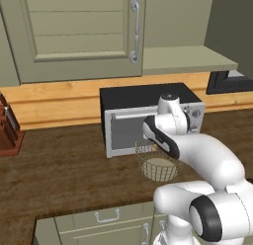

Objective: Open the cabinet, pick up the bread from the cabinet and place it in the basket. Then move the basket to the dining counter.

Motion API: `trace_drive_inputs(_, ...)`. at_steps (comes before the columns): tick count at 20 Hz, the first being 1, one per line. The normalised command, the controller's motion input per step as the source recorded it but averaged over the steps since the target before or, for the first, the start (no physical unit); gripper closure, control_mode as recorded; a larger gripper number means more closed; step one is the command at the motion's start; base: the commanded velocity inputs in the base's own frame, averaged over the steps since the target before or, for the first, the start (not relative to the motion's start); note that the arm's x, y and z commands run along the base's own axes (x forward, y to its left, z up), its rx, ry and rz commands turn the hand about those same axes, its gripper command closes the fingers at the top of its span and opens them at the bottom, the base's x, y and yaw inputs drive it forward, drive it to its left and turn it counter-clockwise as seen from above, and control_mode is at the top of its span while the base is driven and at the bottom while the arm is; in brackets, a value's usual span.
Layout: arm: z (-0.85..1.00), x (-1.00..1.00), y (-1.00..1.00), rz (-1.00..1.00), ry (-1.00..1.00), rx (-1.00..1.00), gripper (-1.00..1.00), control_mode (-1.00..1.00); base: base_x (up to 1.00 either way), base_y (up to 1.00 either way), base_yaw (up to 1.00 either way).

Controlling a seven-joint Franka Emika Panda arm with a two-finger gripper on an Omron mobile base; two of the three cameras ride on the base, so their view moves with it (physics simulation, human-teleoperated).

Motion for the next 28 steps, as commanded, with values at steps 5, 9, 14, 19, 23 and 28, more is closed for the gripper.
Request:
trace_drive_inputs(5, -0.37, -0.01, 0.06, 0.00, 0.07, -0.12, -1.00, -1.00, 0.00, 0.00, 0.00)
trace_drive_inputs(9, -0.05, -0.10, 0.00, 0.00, -0.01, -0.03, -1.00, -1.00, 0.00, 0.00, 0.00)
trace_drive_inputs(14, 0.00, 0.03, -0.06, -0.13, -0.06, 0.00, -1.00, -1.00, 0.00, 0.00, 0.00)
trace_drive_inputs(19, 0.00, 0.28, -0.09, -0.11, -0.01, 0.04, -1.00, -1.00, 0.00, 0.00, 0.00)
trace_drive_inputs(23, 0.00, 0.47, -0.09, -0.12, 0.00, 0.08, -1.00, -1.00, 0.00, 0.00, 0.00)
trace_drive_inputs(28, 0.11, 0.37, -0.04, -0.09, -0.07, 0.06, -1.00, -1.00, 0.00, 0.00, 0.00)
